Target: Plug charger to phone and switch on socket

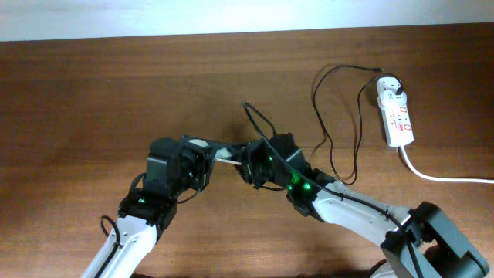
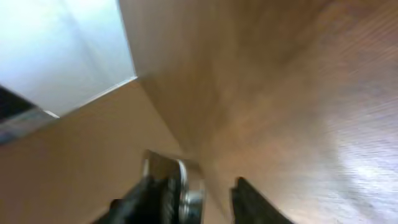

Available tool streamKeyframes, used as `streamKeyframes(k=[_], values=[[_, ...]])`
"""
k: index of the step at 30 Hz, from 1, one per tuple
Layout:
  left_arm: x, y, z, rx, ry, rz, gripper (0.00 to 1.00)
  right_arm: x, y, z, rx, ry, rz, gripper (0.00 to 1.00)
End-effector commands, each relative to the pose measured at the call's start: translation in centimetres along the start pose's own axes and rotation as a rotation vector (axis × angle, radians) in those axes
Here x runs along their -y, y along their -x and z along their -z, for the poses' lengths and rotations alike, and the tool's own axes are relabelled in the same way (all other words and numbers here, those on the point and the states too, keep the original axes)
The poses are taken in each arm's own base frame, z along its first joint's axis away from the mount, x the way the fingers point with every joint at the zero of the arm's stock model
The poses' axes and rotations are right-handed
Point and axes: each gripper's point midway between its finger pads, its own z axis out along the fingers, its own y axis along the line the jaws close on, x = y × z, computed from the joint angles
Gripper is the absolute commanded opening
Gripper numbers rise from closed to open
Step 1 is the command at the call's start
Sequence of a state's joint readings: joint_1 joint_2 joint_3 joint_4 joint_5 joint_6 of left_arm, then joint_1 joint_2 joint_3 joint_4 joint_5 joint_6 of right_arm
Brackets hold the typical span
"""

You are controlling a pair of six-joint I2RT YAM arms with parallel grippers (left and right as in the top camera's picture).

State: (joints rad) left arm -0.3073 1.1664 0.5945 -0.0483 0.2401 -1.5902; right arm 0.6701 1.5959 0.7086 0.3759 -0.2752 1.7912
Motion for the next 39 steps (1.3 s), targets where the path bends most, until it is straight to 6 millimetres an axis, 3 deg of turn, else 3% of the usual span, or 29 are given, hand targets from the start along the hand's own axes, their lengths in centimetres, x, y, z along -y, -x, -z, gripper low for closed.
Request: streamKeyframes(k=[1,2,3,6,10,13,14,17,22,25,28,31,33,37,39], values=[[1.4,-0.3,0.2,-0.016,-0.044,-0.02,0.0,2.4,-1.9,0.2,-0.079,-0.099,0.022,0.51],[1.3,-0.4,0.2,-0.025,-0.044,-0.023,0.0,2.9,-1.6,0.3,-0.064,-0.12,0.016,0.54],[1.3,-0.5,0.2,-0.029,-0.041,-0.023,0.0,4.3,-0.7,0.5,-0.019,-0.177,0.003,0.63],[0.1,-0.5,0.2,-0.029,0.005,-0.047,0.0,7.6,1.6,1.4,0.103,-0.308,0.027,0.68],[-0.2,-0.8,0.2,-0.05,0.017,-0.101,0.0,10.2,3.8,2.8,0.233,-0.418,0.021,0.77],[0.4,0.3,0.5,-0.045,-0.003,-0.152,0.0,12.3,4.9,4.2,0.301,-0.518,0.016,0.96],[0.8,0.7,0.7,-0.045,-0.015,-0.16,0.0,12.8,5.4,4.7,0.322,-0.55,0.066,0.98],[2.6,1.1,1.4,-0.074,-0.062,-0.215,0.0,13.3,5.8,5.2,0.31,-0.599,0.191,0.99],[3.7,-1.4,2.3,-0.245,-0.108,-0.228,0.0,13.4,5.9,5.2,0.308,-0.605,0.221,0.99],[5.0,0.3,3.4,-0.275,-0.159,-0.222,0.0,14.2,6.1,5.9,0.318,-0.648,0.217,0.99],[5.4,3.4,3.6,-0.418,-0.198,-0.138,0.0,15.5,6.8,7.3,0.364,-0.725,0.221,0.99],[5.7,1.6,2.7,-0.736,-0.274,-0.129,0.0,16.3,6.8,8.0,0.365,-0.768,0.215,0.99],[5.1,-0.7,3.5,-0.928,-0.308,-0.129,0.0,17.0,6.8,8.7,0.366,-0.808,0.21,0.99],[5.0,-1.9,3.9,-0.99,-0.319,-0.149,0.0,18.1,6.7,9.9,0.368,-0.874,0.2,0.99],[5.0,-1.9,3.9,-0.99,-0.319,-0.15,0.05,18.1,6.7,9.9,0.368,-0.874,0.2,0.99]])
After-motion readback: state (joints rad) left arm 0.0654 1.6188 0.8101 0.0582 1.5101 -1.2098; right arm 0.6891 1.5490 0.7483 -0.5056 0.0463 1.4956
